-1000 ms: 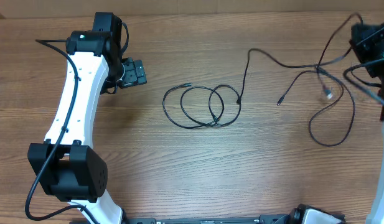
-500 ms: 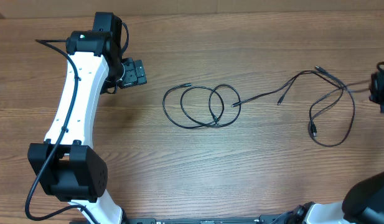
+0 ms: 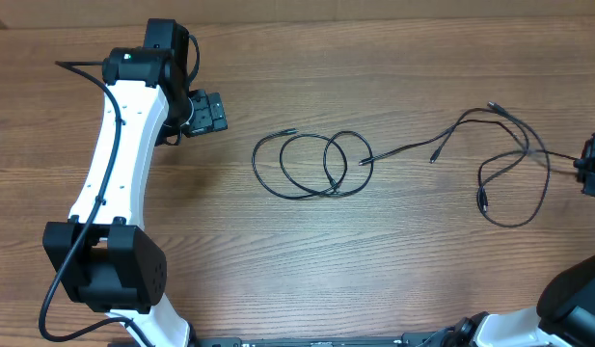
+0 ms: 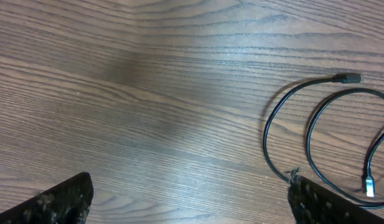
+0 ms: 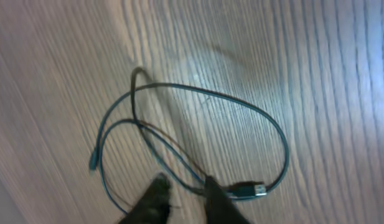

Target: Untangle cables

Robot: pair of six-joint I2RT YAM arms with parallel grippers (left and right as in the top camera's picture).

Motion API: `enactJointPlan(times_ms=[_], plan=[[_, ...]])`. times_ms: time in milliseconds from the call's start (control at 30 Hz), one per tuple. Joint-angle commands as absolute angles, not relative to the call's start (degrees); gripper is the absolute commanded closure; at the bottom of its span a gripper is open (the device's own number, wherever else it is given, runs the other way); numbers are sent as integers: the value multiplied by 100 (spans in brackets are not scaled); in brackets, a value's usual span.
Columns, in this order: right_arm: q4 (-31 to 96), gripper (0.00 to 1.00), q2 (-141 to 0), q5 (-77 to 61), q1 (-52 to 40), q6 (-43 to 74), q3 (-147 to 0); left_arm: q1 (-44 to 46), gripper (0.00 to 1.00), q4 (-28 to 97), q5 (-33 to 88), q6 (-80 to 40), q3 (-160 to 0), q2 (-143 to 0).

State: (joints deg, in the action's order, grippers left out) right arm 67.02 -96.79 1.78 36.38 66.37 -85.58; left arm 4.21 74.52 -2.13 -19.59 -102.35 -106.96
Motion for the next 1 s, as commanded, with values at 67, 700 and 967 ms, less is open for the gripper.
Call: enactJointPlan(times_ms=[67,700,967], plan=[[6696,39,-9738,296,3645,6770,-8554,451,0,7450,-187,-2062,-10210,-10753],[5935,65,-10130,-460,1468,4276,-8554,451,0,7448,-187,-2062,-10210,-10753],[5542,79,-10864,-460,43,4689,-8554,451,0,7448,-187,-2062,-10210,-10753]])
